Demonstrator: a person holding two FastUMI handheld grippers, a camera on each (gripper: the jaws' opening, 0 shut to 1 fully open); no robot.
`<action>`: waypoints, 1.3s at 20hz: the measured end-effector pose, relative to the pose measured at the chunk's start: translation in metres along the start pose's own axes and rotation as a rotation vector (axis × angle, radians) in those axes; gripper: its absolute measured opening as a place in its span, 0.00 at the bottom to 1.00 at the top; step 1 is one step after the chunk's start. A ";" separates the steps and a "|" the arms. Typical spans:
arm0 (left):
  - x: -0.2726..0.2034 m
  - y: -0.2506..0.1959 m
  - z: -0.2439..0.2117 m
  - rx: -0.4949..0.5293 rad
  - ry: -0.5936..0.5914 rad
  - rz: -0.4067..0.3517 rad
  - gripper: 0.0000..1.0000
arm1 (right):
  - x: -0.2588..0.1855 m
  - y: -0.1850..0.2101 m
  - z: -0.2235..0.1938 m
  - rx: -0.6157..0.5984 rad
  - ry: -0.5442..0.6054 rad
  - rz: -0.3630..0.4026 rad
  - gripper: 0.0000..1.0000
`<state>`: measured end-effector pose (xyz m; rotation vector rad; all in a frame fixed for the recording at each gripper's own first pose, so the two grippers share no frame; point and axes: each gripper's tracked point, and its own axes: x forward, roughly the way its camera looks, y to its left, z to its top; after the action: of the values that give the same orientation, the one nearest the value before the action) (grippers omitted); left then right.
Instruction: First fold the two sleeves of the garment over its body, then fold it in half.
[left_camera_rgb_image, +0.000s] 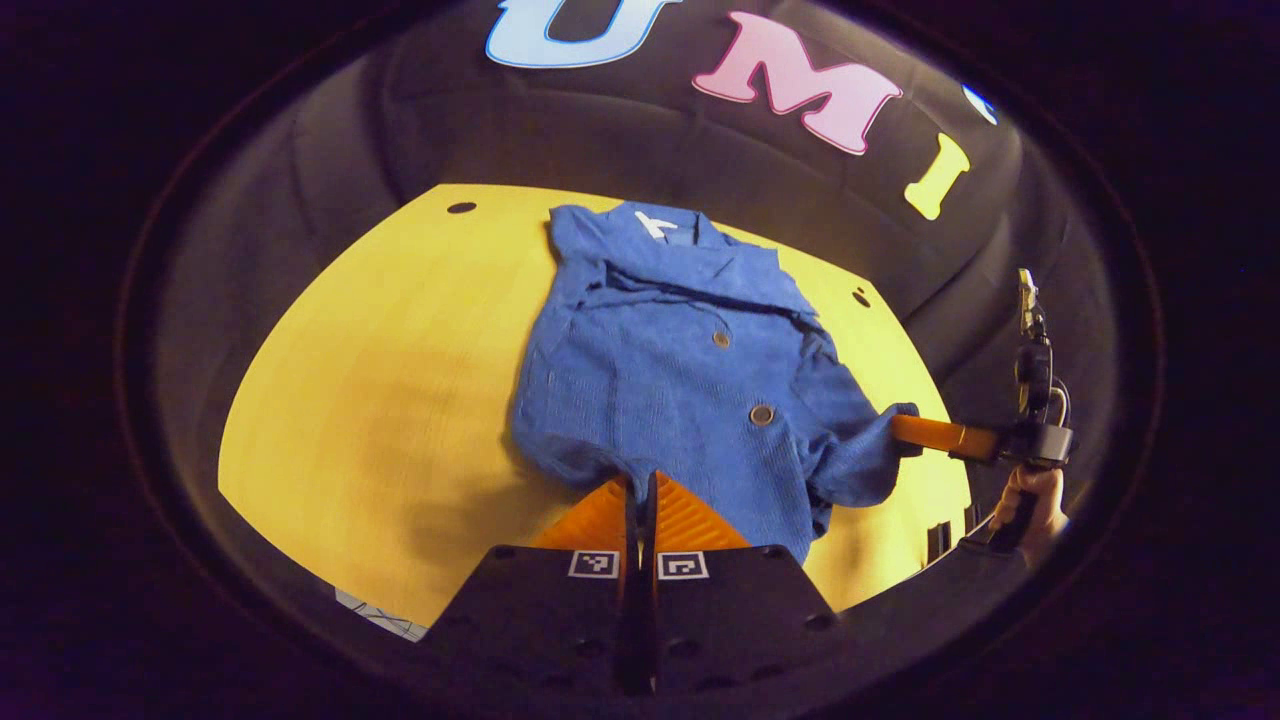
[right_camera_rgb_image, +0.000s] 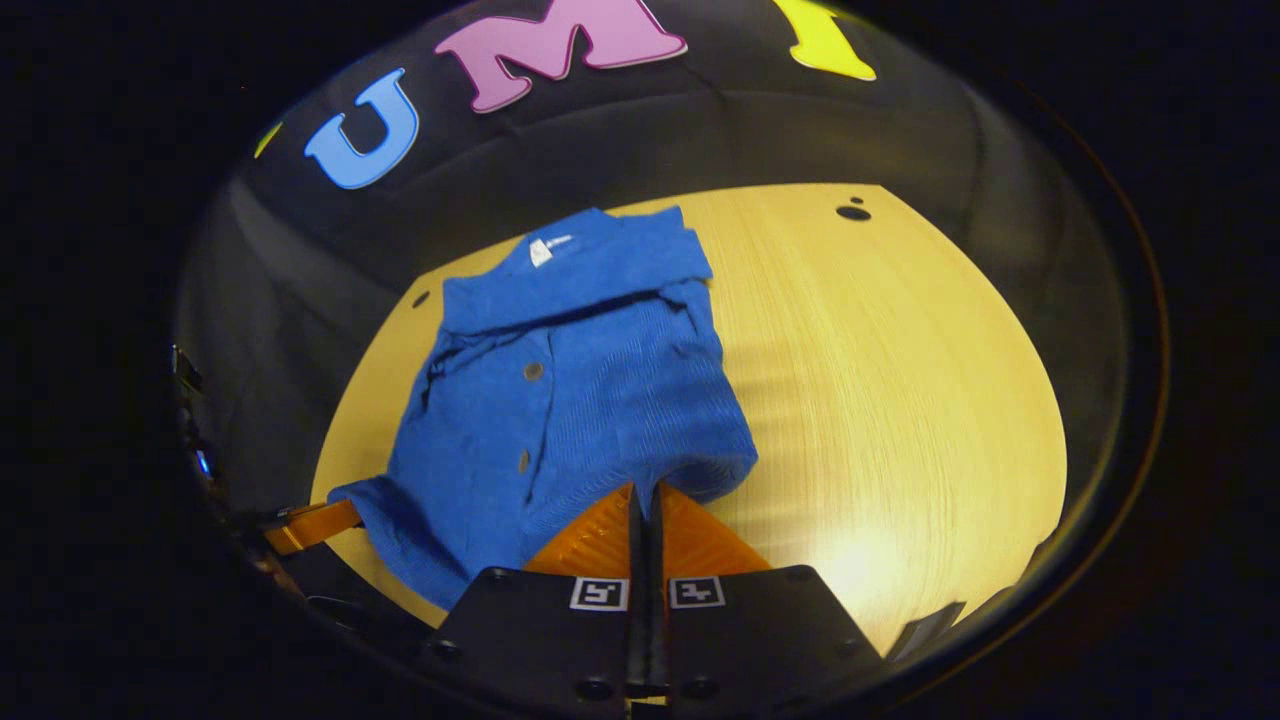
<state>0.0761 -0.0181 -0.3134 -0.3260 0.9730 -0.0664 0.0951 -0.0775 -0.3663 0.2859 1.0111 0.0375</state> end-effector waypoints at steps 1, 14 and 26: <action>0.000 -0.001 0.020 -0.007 -0.025 -0.005 0.00 | 0.002 0.005 0.021 -0.013 -0.031 0.010 0.01; 0.082 0.027 0.282 0.160 -0.317 0.019 0.00 | 0.060 0.022 0.271 -0.158 -0.354 0.018 0.01; 0.278 0.099 0.393 0.213 -0.494 0.152 0.00 | 0.239 -0.045 0.353 -0.138 -0.444 -0.152 0.05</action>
<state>0.5468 0.1152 -0.3622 -0.0627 0.4922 0.0485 0.5143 -0.1589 -0.4010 0.0833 0.5828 -0.0909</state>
